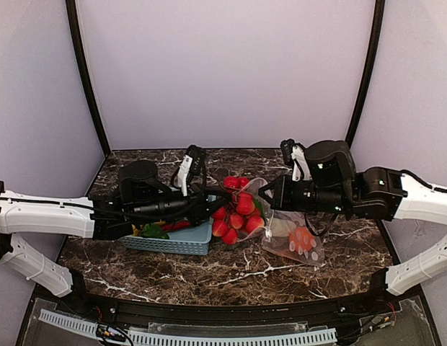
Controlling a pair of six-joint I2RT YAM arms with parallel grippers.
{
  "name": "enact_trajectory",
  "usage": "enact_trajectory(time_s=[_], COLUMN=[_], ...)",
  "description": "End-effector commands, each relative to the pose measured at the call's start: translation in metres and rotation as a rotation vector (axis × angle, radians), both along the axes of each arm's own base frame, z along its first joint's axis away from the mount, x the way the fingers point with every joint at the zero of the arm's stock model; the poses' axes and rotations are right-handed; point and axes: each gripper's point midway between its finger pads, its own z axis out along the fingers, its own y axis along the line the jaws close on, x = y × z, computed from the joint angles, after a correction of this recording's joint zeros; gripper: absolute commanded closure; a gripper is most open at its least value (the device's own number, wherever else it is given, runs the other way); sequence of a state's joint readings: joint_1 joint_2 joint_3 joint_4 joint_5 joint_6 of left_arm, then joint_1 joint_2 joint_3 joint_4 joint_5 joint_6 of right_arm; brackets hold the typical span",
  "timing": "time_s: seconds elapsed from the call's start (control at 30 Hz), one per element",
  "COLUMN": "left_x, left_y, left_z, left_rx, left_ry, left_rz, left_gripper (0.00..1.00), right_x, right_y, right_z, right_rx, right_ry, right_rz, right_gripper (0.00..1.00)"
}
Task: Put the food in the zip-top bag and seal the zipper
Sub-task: Place the fake fruit in the zipper food storage bag.
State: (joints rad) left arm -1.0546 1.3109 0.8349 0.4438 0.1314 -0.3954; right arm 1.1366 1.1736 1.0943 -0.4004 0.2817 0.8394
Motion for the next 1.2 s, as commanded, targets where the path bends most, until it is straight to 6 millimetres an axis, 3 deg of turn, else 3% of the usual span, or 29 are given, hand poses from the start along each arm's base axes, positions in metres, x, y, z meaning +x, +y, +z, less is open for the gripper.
enact_trajectory(time_s=[0.0, 0.2, 0.43, 0.63, 0.9, 1.07, 1.17], left_x=[-0.008, -0.014, -0.017, -0.031, -0.033, -0.013, -0.003], left_y=[-0.016, -0.029, -0.009, -0.014, -0.024, -0.030, -0.037], left_z=[0.003, 0.011, 0.041, 0.036, 0.023, 0.003, 0.003], left_rx=[0.065, 0.068, -0.033, -0.018, 0.026, 0.109, 0.114], left_ry=[-0.004, -0.023, -0.138, -0.119, -0.088, -0.054, -0.055], left_rz=[-0.079, -0.121, -0.036, -0.122, -0.161, -0.077, -0.047], left_gripper=[0.99, 0.99, 0.99, 0.99, 0.99, 0.99, 0.99], right_x=[0.004, 0.008, 0.016, 0.025, 0.027, 0.016, 0.008], right_y=[0.008, 0.007, -0.006, -0.012, -0.009, 0.005, 0.013], right_z=[0.003, -0.001, -0.032, -0.047, -0.035, -0.022, -0.015], right_rx=[0.036, 0.011, -0.023, -0.030, 0.006, 0.070, 0.100], right_ry=[-0.012, -0.016, 0.072, 0.121, 0.090, 0.035, 0.011], right_rz=[0.004, -0.013, -0.072, -0.094, -0.064, 0.059, 0.135], right_gripper=[1.00, 1.00, 1.00, 1.00, 1.00, 1.00, 1.00])
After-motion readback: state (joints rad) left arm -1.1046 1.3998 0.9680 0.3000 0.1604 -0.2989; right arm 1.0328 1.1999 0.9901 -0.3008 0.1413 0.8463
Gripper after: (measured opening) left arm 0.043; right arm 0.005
